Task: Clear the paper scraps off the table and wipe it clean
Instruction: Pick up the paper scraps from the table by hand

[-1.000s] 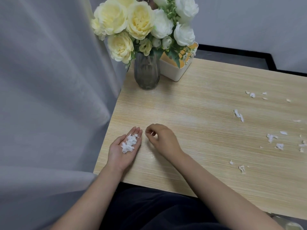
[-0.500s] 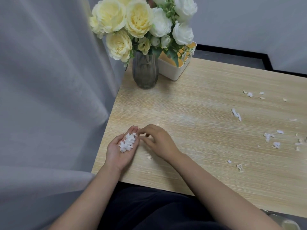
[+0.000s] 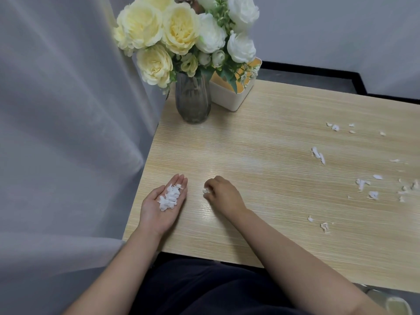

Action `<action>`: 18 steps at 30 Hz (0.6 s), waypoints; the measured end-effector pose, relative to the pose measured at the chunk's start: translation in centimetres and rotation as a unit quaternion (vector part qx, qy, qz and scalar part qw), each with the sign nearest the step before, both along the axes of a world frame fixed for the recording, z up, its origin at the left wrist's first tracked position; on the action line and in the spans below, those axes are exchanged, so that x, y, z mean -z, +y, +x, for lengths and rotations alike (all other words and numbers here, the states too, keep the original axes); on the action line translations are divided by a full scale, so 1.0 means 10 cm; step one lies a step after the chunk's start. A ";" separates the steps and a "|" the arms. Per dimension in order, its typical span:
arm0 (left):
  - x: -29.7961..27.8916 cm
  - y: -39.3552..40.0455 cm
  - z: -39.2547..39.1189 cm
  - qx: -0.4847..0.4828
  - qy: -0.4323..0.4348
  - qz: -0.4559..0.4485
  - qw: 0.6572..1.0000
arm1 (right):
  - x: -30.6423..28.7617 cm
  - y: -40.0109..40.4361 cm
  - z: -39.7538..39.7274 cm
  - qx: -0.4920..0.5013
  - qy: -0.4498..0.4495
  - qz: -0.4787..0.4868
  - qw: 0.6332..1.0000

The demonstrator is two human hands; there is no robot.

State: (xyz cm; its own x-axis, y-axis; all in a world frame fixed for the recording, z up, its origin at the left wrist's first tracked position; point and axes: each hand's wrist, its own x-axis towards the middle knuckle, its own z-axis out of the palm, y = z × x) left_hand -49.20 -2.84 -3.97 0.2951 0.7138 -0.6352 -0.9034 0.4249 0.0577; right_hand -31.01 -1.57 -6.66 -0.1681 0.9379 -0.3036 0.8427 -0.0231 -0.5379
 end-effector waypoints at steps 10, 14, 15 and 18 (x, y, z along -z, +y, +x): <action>-0.05 -0.03 0.19 0.027 0.033 -0.025 0.999 | -0.03 -0.03 0.05 0.009 0.000 0.025 1.000; -0.04 -0.02 0.34 0.055 0.015 -0.013 0.998 | -0.15 -0.05 0.23 0.060 0.025 0.045 0.997; -0.04 -0.01 0.39 0.059 0.019 -0.011 0.998 | -0.18 -0.05 0.28 0.070 0.034 0.053 0.996; -0.08 0.00 0.58 0.085 0.014 0.001 0.996 | -0.30 -0.07 0.43 0.099 0.060 0.079 0.990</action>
State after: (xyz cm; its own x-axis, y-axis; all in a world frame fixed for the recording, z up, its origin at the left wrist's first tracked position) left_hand -43.43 -2.81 -3.18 0.3932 0.6562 -0.6440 -0.8169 0.5708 0.0828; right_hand -26.74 -2.24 -3.65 -0.0020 0.9902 -0.1393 0.7603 -0.0890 -0.6434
